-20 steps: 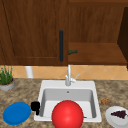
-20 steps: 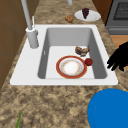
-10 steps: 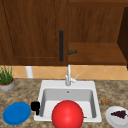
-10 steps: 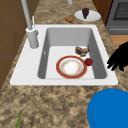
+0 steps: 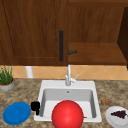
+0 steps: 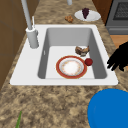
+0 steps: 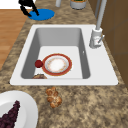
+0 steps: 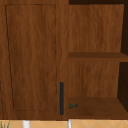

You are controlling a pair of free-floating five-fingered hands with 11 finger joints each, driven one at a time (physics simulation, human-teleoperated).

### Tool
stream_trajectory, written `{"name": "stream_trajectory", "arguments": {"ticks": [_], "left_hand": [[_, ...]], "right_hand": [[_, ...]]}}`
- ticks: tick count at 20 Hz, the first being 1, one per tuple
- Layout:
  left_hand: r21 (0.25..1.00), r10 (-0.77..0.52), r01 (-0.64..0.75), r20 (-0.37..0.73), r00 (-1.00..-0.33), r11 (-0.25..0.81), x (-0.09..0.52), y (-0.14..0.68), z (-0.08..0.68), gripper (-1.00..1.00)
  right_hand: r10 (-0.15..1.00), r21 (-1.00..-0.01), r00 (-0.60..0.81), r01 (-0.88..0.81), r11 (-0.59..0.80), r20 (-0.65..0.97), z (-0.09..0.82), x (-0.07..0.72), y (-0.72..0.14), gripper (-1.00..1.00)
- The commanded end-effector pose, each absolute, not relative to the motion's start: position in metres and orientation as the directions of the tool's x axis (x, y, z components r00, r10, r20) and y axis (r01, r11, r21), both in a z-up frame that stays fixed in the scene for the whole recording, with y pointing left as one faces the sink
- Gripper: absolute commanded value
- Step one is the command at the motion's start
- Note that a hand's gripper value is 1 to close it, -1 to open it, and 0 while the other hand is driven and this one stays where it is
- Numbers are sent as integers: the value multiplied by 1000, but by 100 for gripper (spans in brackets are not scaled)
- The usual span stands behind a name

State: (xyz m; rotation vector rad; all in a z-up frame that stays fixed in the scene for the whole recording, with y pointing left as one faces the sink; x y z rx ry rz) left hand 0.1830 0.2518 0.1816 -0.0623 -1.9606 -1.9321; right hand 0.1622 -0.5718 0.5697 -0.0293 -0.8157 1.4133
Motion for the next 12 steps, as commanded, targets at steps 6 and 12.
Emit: {"name": "stream_trajectory", "arguments": {"ticks": [6, 12], "left_hand": [[954, -235, 297, 300, -925, 51, 183, 252, 182, 0], [954, -235, 297, 300, -925, 51, 183, 252, 182, 0]], "right_hand": [[894, -419, -10, -886, 200, 448, 602, 135, -532, -100], [917, -515, -13, -831, 211, 398, 588, 106, -507, -100]]}}
